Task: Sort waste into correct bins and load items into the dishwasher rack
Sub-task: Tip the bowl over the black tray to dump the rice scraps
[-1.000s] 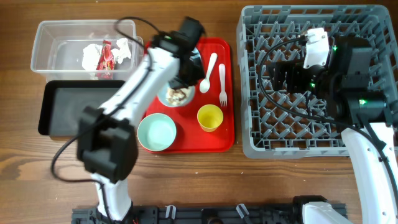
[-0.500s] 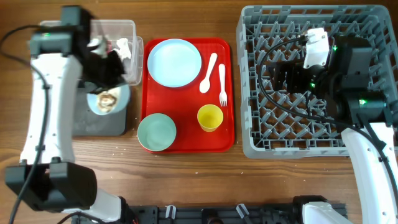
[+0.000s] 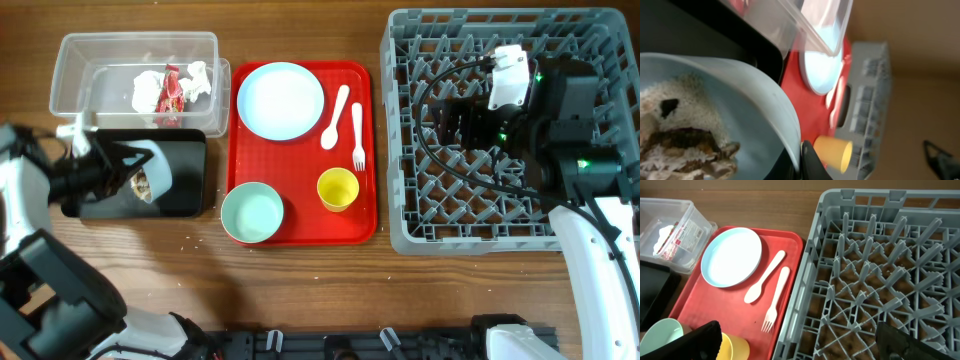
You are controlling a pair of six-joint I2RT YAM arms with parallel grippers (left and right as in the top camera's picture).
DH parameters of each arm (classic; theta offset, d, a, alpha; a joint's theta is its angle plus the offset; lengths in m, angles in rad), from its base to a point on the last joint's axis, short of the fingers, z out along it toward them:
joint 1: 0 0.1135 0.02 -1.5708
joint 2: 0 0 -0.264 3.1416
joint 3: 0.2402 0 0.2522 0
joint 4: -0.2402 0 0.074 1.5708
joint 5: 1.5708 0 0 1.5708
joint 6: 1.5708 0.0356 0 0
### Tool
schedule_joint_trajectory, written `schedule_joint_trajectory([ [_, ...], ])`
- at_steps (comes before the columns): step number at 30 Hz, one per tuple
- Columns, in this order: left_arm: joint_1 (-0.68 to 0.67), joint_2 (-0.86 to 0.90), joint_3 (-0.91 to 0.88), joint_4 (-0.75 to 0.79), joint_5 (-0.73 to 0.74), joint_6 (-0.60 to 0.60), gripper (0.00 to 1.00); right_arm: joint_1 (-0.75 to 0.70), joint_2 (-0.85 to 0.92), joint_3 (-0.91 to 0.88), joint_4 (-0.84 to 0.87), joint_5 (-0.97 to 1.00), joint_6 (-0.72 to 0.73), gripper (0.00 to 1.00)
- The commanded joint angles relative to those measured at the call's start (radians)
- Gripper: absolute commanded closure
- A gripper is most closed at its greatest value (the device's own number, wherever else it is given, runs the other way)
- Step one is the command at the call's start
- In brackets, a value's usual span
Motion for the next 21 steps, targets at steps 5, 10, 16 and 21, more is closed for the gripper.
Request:
schedule_joint_trajectory([
  [5, 0.157, -0.013, -0.161, 0.163, 0.409, 0.049, 0.96, 0.000, 0.009, 0.022, -0.001, -0.018, 0.022, 0.00],
  [10, 0.183, -0.013, -0.161, 0.185, 0.588, 0.042, 0.96, 0.000, 0.009, 0.022, -0.001, -0.018, 0.023, 0.00],
  [16, 0.198, -0.013, -0.161, 0.201, 0.603, -0.040, 0.96, 0.000, 0.009, 0.022, -0.001, -0.018, 0.022, 0.00],
  [21, 0.206, -0.013, -0.161, 0.193, 0.602, -0.244, 0.96, 0.000, 0.009, 0.022, -0.001, -0.018, 0.023, 0.00],
])
